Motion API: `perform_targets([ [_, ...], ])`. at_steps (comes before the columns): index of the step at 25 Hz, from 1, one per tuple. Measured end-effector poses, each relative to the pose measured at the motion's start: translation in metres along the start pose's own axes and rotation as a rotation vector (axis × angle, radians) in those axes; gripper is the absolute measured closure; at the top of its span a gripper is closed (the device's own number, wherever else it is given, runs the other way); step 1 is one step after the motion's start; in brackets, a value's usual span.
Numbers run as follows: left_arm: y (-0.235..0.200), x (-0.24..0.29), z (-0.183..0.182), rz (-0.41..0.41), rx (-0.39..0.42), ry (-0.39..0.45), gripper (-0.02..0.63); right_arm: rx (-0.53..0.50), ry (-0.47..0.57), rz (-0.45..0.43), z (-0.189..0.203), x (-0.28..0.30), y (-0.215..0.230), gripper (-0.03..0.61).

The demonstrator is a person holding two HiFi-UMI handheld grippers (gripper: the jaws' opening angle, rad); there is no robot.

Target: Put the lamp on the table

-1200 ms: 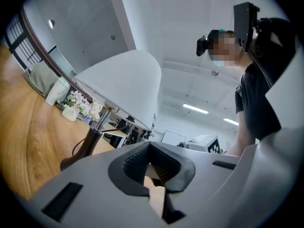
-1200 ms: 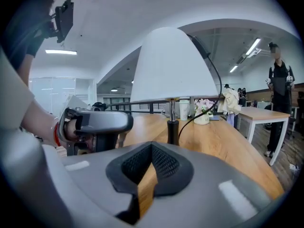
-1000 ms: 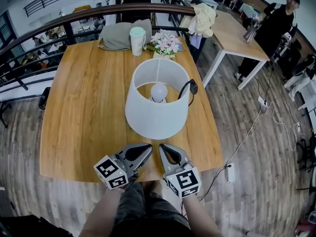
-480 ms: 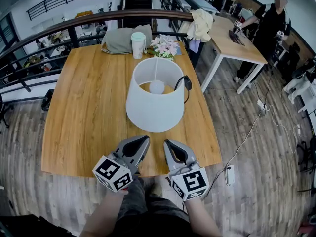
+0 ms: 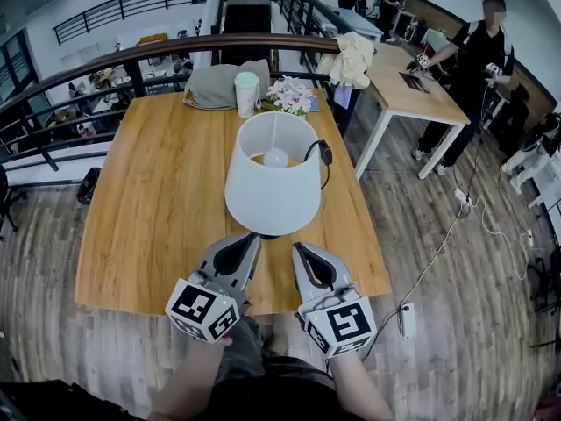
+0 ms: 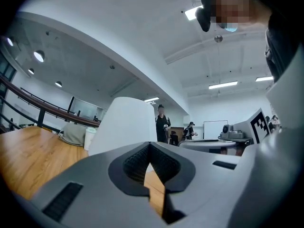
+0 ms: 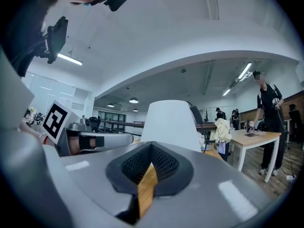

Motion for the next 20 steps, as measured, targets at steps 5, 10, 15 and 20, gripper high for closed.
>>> perform_targets([
  [5,0.001,-0.007,-0.009,-0.021,0.004,0.010,0.617,0.014,0.027,0.002,-0.010,-0.006,0.000,0.572],
  [10,0.002,-0.008,-0.021,-0.017,0.021,0.028,0.617,0.033,0.062,-0.016,-0.023,-0.005,-0.003,0.572],
  [15,0.003,-0.010,-0.034,-0.009,0.045,0.043,0.617,0.030,0.080,-0.014,-0.031,-0.005,-0.006,0.572],
  [20,-0.001,-0.013,-0.038,-0.010,0.044,0.055,0.617,0.034,0.084,-0.017,-0.034,0.000,-0.011,0.572],
])
Point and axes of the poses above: the fingertips, and each gripper's own axes: x forward along the fingers, y to its right, z out of its underside, the point moved 5 cm from there along -x, backward along the fingers, and after that the axes turned 4 degrees about -y, right-handed, at the moved point
